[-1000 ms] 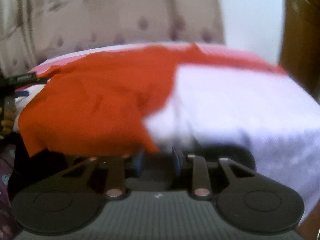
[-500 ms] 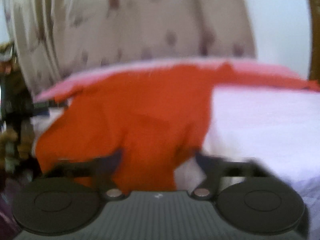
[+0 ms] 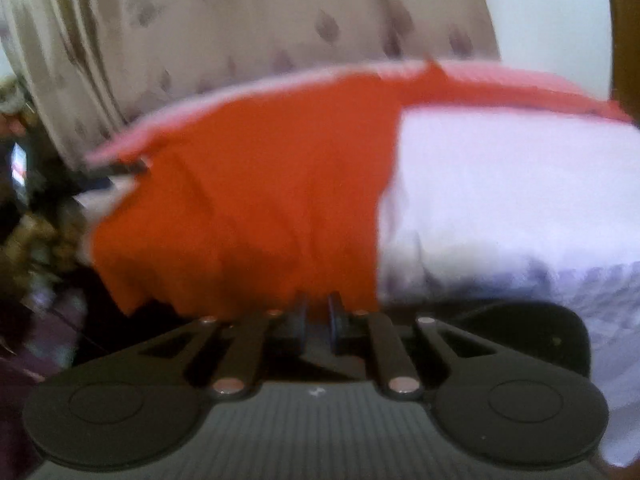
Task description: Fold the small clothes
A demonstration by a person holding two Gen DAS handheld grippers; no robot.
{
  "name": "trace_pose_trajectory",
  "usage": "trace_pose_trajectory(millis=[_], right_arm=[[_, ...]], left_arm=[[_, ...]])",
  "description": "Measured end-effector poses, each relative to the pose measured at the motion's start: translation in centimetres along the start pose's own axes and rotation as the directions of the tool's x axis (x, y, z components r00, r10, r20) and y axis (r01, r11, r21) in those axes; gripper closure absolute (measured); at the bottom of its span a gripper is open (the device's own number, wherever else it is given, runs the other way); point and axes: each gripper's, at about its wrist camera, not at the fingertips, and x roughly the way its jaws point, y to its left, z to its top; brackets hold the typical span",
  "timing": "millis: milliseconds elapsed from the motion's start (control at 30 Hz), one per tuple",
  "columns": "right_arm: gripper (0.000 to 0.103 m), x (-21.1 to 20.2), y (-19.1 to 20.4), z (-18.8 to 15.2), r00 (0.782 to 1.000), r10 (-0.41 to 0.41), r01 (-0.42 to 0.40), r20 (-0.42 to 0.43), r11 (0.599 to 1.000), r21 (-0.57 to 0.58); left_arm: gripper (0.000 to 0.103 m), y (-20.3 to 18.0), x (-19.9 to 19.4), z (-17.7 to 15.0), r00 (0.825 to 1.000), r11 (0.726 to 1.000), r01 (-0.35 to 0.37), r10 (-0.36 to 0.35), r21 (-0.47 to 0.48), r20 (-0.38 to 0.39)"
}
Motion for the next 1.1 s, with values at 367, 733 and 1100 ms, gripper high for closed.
trace_pose_trajectory(millis=[367,733,1100], right_arm=[[0.051,-0.7,-22.0,12.5,0.941,-0.147,-0.008,0.306,0.890,0.455],[0.056,9.1,-41.2,17.5,0.942,-0.253,-0.032,0.221,0.587,0.809],[0.082,12.0,-42.3,19.7,0.886,-0.412,0.061,0.215,0.562,0.825]], left_arm=[[0.000,-1.3,1.4,2.7,0.987,0.995,-0.076,0.066,0.062,0.148],[0.000,3.3,4.4,3.3,1.000,0.973,-0.018,0.018,-0.229,0.000],[0.000,3.0,4.5,3.3,1.000,0.976,-0.013,0.012,-0.216,-0.007]])
